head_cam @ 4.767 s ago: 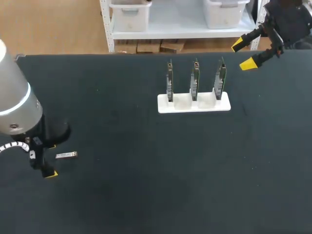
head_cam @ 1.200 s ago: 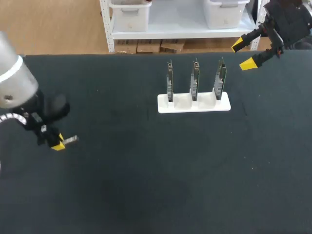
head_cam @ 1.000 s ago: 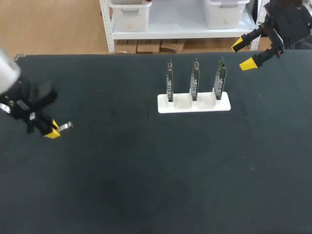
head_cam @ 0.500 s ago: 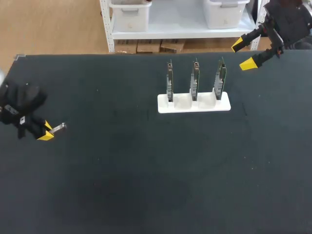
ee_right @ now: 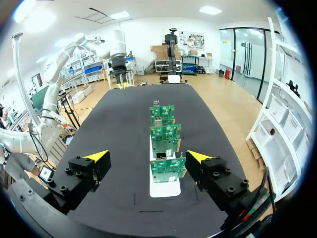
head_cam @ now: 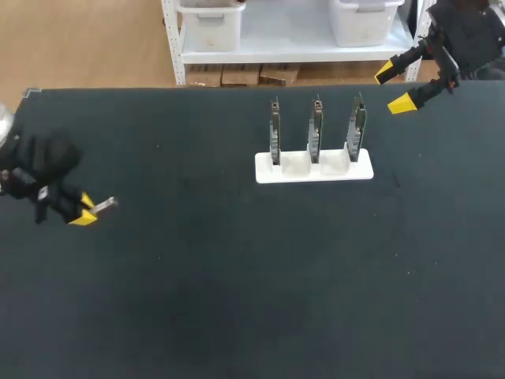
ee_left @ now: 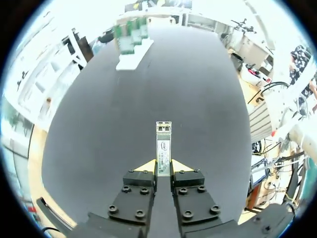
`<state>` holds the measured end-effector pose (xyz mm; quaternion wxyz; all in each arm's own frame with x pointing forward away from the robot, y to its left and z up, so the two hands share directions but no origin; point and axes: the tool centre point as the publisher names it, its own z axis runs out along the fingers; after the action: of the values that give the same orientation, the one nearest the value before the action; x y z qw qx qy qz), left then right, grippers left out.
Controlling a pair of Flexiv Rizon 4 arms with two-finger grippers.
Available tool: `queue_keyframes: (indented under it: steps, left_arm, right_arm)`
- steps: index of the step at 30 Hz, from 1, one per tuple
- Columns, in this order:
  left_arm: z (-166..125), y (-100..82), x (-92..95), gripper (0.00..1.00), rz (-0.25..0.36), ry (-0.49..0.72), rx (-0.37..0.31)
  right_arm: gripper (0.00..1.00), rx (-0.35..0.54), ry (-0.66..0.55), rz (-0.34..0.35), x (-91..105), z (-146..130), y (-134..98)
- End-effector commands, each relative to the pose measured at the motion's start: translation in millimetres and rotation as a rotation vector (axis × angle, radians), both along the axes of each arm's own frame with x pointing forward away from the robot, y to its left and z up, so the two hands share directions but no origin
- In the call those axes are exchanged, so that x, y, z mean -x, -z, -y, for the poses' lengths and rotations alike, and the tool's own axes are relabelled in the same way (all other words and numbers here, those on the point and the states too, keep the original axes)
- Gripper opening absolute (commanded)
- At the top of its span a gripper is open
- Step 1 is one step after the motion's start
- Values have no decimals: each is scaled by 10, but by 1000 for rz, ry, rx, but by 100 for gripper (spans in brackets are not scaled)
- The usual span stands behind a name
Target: Pick up the optical module with the left hand, and insert it into the network port with the right hand.
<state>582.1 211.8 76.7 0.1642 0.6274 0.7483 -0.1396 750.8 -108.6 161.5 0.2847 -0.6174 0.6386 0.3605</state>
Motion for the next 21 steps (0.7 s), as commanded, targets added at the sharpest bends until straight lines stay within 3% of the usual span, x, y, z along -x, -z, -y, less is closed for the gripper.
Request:
queue_keyframes:
  steps: [1, 5, 8, 12, 17, 21]
  left_arm:
    - [498, -200, -204, 0, 20, 64, 96]
    - [912, -588, -325, 0, 78, 127, 204]
    - [1168, -866, -419, 0, 139, 160, 229]
    - [1443, -1101, -520, 0, 165, 197, 286]
    - [1727, -1288, -594, 0, 137, 233, 394]
    - [1725, -1290, -582, 0, 126, 230, 414]
  right_arm:
    - [100, -2, -1, 2, -3, 0, 8]
    - [100, -2, -1, 2, -3, 0, 8]
    - [100, -2, -1, 2, -3, 0, 8]
    - [100, -2, -1, 2, -3, 0, 8]
    - [100, -2, -1, 2, -3, 0, 8]
    - [100, -2, -1, 2, -3, 0, 8]
